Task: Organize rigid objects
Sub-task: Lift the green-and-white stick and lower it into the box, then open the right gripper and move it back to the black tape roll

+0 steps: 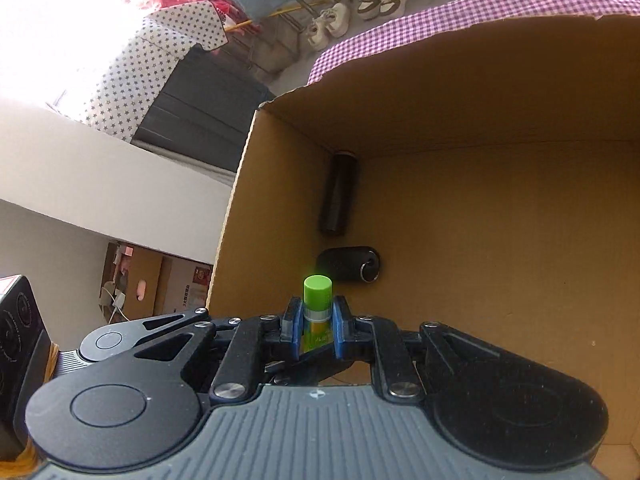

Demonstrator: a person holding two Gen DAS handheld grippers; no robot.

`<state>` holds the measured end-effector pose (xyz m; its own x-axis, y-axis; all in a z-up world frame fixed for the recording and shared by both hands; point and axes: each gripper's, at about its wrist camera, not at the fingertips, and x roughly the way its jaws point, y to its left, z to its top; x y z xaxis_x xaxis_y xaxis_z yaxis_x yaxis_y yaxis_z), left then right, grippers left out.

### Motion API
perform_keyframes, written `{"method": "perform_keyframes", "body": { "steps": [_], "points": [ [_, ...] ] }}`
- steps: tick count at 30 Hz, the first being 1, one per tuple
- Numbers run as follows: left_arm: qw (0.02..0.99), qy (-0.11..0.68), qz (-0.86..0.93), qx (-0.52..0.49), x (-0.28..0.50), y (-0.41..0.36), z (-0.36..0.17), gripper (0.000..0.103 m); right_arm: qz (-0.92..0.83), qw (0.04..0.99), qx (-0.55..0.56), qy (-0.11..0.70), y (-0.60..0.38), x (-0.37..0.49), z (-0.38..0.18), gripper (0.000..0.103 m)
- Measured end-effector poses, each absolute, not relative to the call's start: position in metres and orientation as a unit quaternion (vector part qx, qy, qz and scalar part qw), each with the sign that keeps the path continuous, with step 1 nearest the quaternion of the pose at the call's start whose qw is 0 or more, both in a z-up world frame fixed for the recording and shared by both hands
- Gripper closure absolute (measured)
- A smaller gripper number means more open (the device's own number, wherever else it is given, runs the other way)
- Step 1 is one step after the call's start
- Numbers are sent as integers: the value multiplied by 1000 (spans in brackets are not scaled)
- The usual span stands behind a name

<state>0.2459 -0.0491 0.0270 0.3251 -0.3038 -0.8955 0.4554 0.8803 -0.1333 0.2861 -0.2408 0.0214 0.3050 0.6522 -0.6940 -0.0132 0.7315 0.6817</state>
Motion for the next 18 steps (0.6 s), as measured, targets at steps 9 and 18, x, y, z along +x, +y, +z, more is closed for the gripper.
{"method": "perform_keyframes", "body": {
  "steps": [9,18],
  "points": [
    [803,543,-226,98,255,-54,25,62,202,679,340,619,-235,314,-33,86],
    [820,513,-233,98,236,-55,38,45,172,661,368,631,-246,311,-41,55]
  ]
}}
